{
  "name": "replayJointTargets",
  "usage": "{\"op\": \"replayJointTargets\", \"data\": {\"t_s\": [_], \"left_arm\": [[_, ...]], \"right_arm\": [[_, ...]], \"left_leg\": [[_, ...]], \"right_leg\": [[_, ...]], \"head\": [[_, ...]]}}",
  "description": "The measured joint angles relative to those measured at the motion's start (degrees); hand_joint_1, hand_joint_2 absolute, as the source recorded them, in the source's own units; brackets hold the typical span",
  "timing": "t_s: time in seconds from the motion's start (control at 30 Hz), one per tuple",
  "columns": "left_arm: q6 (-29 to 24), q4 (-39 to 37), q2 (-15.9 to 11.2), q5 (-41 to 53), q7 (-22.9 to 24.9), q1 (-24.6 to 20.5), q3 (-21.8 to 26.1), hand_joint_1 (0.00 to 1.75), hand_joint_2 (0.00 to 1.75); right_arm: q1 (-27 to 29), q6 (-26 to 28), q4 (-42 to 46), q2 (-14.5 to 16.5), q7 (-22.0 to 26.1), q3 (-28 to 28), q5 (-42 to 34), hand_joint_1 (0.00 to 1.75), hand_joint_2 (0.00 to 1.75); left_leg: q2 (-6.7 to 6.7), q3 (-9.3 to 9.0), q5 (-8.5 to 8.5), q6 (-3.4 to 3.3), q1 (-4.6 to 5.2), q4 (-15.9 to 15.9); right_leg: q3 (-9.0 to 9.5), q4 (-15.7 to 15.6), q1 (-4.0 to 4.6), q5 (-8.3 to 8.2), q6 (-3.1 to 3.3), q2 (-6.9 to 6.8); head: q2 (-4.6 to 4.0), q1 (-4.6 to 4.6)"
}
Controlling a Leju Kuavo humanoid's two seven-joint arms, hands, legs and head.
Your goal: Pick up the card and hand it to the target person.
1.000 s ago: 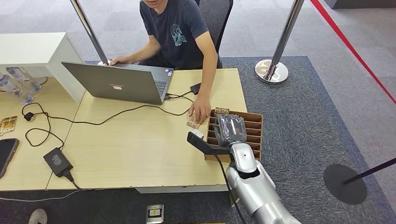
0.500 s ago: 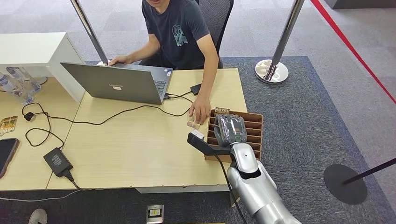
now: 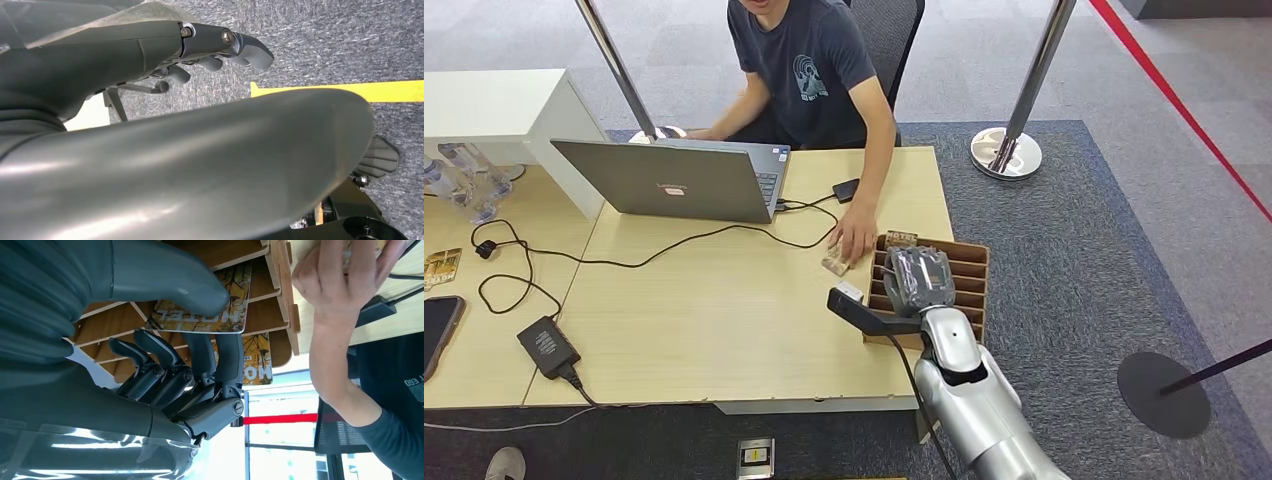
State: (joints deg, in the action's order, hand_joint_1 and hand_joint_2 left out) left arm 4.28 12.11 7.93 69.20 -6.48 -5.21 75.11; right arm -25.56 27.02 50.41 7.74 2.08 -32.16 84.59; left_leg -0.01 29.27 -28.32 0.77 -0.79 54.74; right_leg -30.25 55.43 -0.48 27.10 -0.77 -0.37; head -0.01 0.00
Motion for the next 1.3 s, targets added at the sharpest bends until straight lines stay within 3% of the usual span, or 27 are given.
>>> {"op": "replayJointTargets", "data": {"t_s": [0.57, 0.97, 1.3], "left_arm": [[0.0, 0.0, 0.0, -0.8, -0.3, 0.0, 0.0, 0.00, 0.00], [0.0, 0.0, 0.1, -1.3, -0.4, 0.0, 0.0, 0.00, 0.00], [0.0, 0.0, 0.2, -1.4, -0.3, 0.0, 0.0, 0.00, 0.00]], "right_arm": [[4.6, -3.4, 16.0, -5.3, 1.7, -1.1, -0.9, 1.75, 1.75], [4.1, -6.2, 25.1, -7.4, 3.5, -2.8, -3.9, 1.75, 1.75], [0.6, -6.3, 28.8, -8.1, 4.9, -5.0, -5.6, 1.75, 1.75]], "left_leg": [[0.00, 0.18, -0.01, 0.00, 0.00, 0.0], [-0.01, 0.22, -0.01, 0.00, 0.00, 0.0], [-0.01, 0.22, -0.01, 0.01, 0.00, 0.0]], "right_leg": [[-0.18, 0.0, 0.00, 0.00, 0.00, 0.00], [-0.19, 0.0, 0.00, 0.00, 0.00, 0.00], [-0.20, 0.0, 0.00, 0.00, 0.00, 0.00]], "head": [[0.00, 0.00], [0.00, -0.01], [-0.01, -0.01]]}}
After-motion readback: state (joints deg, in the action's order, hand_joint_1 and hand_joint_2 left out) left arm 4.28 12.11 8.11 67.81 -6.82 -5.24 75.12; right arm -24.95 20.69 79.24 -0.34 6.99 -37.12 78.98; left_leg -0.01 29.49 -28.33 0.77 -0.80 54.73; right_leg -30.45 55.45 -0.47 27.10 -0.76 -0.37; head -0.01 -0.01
